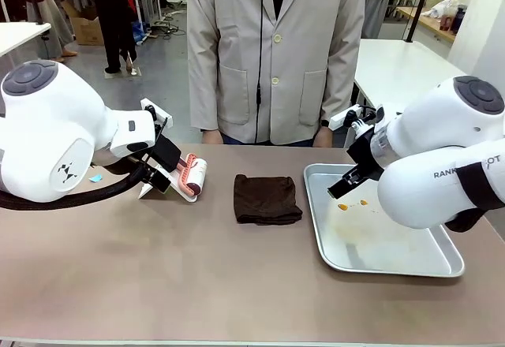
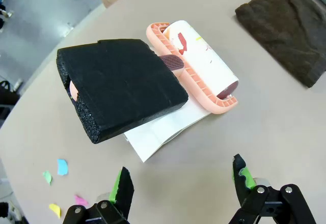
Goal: Clean the surface of the table.
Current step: Hold the Lint Roller with your left hand and the towel with your right hand.
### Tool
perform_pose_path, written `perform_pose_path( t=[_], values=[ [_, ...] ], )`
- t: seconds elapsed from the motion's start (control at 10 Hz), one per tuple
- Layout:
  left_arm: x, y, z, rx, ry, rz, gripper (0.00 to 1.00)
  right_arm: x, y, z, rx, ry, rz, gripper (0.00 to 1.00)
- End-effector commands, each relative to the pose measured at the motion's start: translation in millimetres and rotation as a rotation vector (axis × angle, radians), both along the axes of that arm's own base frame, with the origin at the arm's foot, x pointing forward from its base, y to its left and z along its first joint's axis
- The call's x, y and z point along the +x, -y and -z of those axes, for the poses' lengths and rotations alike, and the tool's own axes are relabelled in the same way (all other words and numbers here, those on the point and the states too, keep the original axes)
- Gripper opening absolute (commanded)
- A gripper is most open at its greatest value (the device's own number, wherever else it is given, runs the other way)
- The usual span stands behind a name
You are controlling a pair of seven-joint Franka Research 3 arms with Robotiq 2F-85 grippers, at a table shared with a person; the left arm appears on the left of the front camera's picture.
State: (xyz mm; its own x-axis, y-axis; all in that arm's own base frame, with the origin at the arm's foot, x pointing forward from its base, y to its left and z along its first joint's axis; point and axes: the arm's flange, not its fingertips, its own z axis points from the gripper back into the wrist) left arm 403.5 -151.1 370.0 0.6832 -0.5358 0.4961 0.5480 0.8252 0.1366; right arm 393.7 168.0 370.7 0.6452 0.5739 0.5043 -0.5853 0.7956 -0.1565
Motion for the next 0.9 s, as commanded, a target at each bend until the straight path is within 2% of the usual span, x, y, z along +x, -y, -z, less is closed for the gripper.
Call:
perform_pose_path(
  t=[0.0,0.4,0.5,0.6,0.8],
  values=[
    [0.0,0.0,-0.1,0.0,0.0,0.0,1.0,0.0,0.1,0.0,0.001,0.0,0.0,1.0],
    [0.0,0.0,0.0,0.0,0.0,0.0,1.0,0.0,0.0,0.0,0.0,0.0,0.0,1.0],
    [-7.1,0.1,-7.2,-0.03,-0.026,0.04,1.0,-6.1,0.7,-4.6,0.062,-0.084,-0.056,1.0],
    [-16.5,-5.1,-19.5,-0.106,-0.115,0.116,1.0,-11.6,3.8,-13.7,0.121,-0.161,-0.048,1.0],
    [-35.4,-25.3,-45.3,-0.189,-0.212,0.134,1.0,-24.6,10.8,-40.7,0.259,-0.307,0.074,1.0]
  ],
)
